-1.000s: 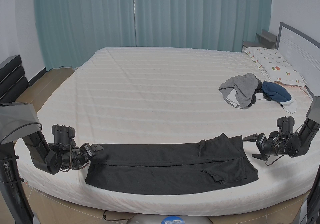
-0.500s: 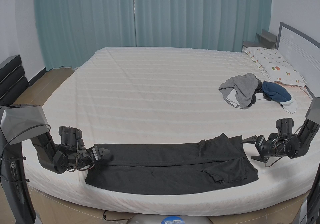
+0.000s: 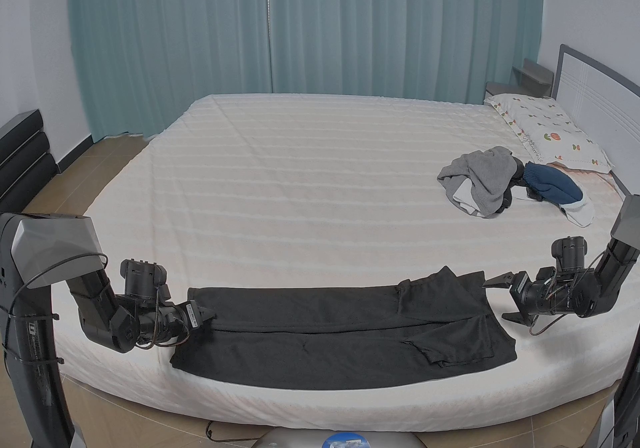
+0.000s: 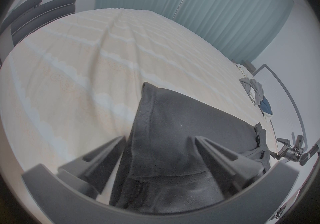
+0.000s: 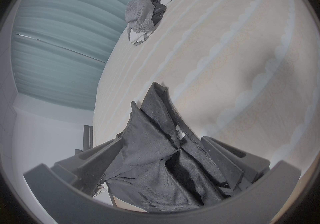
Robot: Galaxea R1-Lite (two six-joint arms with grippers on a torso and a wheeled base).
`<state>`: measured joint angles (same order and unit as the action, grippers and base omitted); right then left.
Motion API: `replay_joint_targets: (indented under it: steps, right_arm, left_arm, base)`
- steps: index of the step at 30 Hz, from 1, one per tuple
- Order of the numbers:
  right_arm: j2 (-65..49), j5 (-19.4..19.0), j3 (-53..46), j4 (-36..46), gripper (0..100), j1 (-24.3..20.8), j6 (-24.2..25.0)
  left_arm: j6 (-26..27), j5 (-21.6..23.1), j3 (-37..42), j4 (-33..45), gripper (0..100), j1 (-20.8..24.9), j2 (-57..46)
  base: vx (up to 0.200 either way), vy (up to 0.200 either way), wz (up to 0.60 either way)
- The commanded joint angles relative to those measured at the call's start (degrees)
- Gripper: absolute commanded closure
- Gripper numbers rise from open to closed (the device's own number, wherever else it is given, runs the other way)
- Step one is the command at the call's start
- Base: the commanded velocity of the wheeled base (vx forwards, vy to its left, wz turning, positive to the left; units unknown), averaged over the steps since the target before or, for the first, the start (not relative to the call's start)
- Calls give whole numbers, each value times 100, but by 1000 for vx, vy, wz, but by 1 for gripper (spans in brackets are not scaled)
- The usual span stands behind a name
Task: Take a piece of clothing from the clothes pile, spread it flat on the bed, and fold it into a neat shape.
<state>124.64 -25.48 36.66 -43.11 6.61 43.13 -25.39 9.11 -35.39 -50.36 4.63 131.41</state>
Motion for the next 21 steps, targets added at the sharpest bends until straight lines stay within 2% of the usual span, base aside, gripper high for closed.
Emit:
replay_joint_targets:
  steps: [1, 7, 16, 21]
  right_arm:
    - [-1, -1, -1, -5, 0, -2, 2]
    - [-10, -10, -1, -5, 0, -2, 2]
    - [-10, -10, -1, -5, 0, 7, 2]
    - [-18, -10, -1, -5, 0, 7, 2]
  left_arm:
    - [-10, -23, 129, -114, 100, -6, -46]
    - [-18, -84, 261, -448, 100, -6, -125]
    - [-45, -76, 252, -440, 100, -6, -169]
    - [-53, -76, 252, -448, 100, -6, -160]
  base:
    - [0, 0, 0]
    - [0, 0, 0]
    - [0, 0, 0]
    - [-200, 0, 0]
